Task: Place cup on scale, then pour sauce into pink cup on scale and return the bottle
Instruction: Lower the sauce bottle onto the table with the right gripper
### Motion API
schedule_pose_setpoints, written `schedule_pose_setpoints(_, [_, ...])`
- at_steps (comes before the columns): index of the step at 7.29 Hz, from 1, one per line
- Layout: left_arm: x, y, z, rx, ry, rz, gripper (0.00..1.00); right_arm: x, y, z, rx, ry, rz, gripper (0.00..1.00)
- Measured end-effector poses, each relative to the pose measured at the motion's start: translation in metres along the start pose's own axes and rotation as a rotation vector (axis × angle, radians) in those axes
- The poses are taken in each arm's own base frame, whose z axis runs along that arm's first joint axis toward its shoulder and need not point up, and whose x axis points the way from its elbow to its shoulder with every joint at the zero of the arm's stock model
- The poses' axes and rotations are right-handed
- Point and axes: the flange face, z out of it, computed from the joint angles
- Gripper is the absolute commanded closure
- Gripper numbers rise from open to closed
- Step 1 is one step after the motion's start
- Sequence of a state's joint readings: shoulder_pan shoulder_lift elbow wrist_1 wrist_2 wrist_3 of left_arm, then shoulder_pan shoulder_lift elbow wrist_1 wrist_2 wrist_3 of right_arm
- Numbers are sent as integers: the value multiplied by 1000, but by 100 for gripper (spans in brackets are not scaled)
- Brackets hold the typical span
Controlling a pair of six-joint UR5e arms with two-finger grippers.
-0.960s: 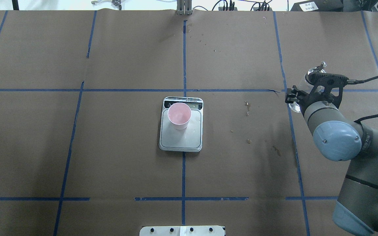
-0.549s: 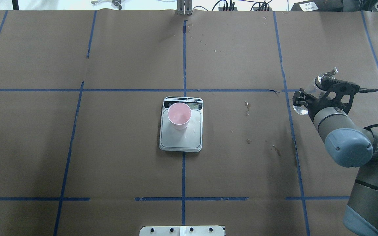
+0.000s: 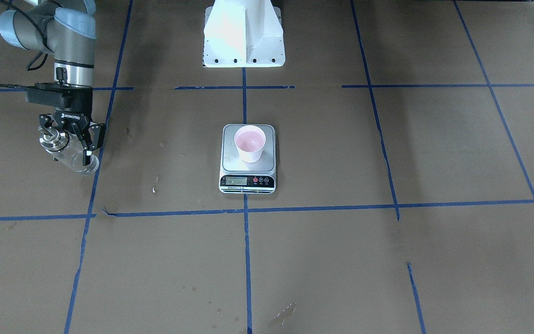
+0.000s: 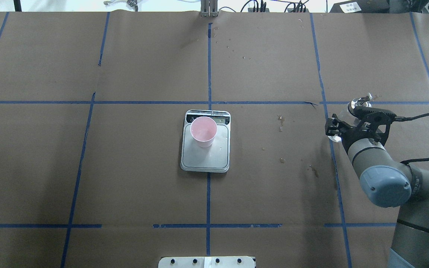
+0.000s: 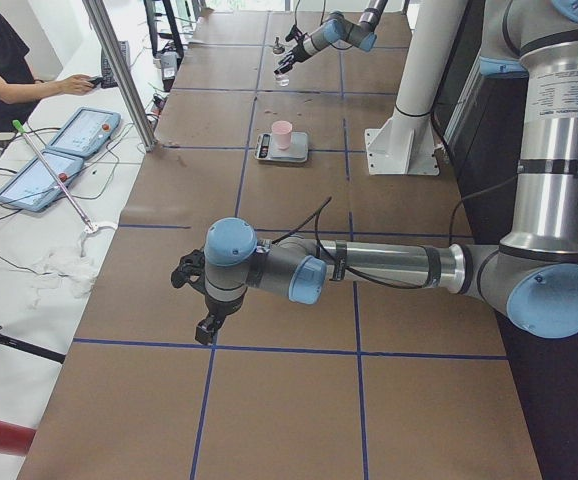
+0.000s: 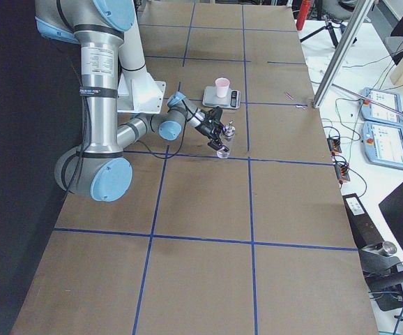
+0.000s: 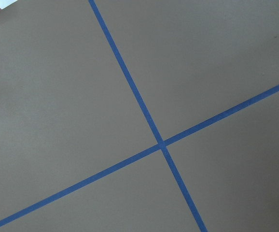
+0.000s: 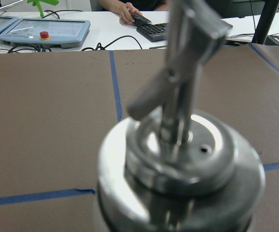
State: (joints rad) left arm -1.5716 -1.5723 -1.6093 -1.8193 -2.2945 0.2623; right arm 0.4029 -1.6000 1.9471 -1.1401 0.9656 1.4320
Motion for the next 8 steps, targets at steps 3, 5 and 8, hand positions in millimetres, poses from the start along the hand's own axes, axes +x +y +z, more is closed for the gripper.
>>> schedule_pose_setpoints(3, [-1,0,1,-3,0,-1,0,-6,14,-1,-16,-9,-19,100])
schedule_pose_setpoints(5, [-1,0,1,-2,-1,0,0,-2,21,6,-22,7,-32,100])
schedule_pose_setpoints(8, [0,-1,0,1,-2,2,0,-1,24,9,-28,13,-35,53])
